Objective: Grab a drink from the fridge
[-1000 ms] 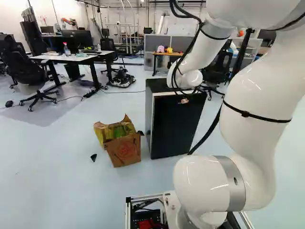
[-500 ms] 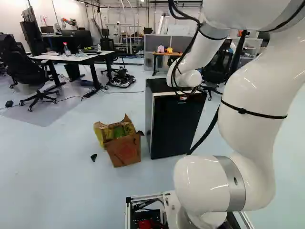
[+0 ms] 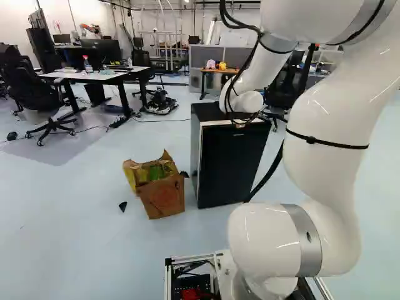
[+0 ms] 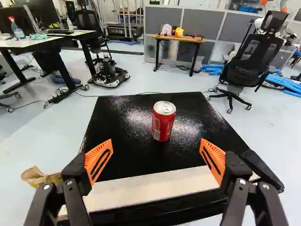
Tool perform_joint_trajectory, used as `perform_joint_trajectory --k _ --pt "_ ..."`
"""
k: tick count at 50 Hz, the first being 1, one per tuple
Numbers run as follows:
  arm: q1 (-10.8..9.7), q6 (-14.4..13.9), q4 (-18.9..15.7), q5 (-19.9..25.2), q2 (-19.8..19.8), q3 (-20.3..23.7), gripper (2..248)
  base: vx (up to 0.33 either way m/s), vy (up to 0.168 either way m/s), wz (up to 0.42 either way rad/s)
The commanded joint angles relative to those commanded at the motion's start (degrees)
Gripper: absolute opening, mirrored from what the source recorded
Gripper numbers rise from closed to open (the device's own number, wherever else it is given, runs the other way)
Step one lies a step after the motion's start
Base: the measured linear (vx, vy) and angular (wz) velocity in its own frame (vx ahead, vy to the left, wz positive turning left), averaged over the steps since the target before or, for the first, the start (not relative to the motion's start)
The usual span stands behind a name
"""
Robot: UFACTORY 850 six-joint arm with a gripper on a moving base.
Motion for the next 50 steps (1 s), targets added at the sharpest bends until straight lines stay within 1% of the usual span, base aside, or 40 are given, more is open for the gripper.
perform_joint_trajectory --k 25,50 --pt "-1.31 0.0 0.0 0.0 -5.28 -6.17 247 0.0 0.0 0.0" --pt "-1.05 0.0 0.0 0.0 -9.97 -11.12 247 0.0 0.0 0.0"
